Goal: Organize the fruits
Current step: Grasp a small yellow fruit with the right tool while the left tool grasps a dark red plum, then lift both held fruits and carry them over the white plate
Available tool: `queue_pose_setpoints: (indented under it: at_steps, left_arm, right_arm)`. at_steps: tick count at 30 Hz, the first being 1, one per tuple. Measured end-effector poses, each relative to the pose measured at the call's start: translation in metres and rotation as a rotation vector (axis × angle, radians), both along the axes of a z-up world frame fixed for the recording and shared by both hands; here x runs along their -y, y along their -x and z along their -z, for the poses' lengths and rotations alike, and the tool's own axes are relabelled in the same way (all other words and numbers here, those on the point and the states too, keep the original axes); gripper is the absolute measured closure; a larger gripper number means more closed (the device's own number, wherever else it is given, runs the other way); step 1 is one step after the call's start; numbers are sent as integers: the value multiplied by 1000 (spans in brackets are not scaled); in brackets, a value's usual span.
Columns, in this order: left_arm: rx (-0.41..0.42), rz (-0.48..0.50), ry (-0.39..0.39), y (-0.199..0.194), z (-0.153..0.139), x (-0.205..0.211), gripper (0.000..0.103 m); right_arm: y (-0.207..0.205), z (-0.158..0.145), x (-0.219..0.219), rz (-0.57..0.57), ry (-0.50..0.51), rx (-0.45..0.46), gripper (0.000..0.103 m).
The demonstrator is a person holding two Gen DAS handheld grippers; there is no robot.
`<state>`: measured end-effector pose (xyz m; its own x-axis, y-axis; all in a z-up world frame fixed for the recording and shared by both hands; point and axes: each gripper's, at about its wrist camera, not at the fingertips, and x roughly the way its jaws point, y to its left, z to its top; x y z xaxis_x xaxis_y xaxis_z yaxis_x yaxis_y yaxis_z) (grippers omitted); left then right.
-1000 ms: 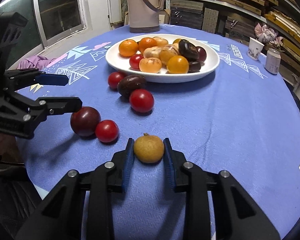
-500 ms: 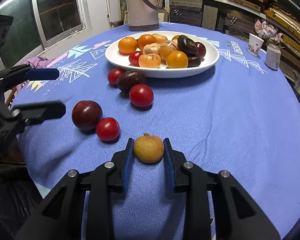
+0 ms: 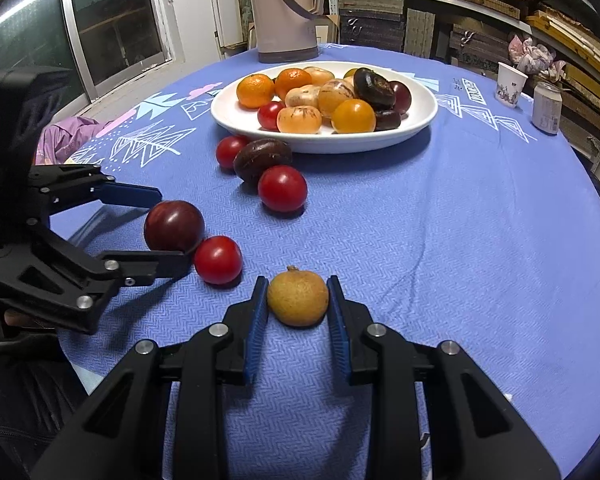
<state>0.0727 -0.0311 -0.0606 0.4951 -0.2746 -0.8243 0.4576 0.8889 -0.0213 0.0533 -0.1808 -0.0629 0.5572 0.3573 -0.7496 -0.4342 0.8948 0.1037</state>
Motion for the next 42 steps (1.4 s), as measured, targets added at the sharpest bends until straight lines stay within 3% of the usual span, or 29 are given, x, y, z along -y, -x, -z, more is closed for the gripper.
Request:
queue_pose_setpoints:
  at_steps: [5,7,9,10,15,25,33,42]
  left_arm:
    - [16,6,-10,-7,-1,7,28]
    - [22,13,1,-9,-1,9,35]
    - [23,33,37,-9,-3,10,60]
    - [13,51,67,-10,-4,10,67]
    - [60,78,29,-3,-4,17,67]
    - [40,-4,70,-5,-15,-10,67]
    - [111,-17,68,-10,-46,-15,67]
    - [177,-68,55,-52,-68,-15,67]
  right_arm:
    - [0,0,-1,0,6,2,74]
    - [0,0,-1,0,5,2,74]
    - [0,0,-1,0,7,3,74]
    - [0,0,-1,0,6,2,74]
    - [1,0,-1,1,5,2,74]
    - [2,-5,-1,3,1,16,75]
    - [-7,-34,8,28,-24,83,74]
    - [-42,-71,5,33,-68,164,74]
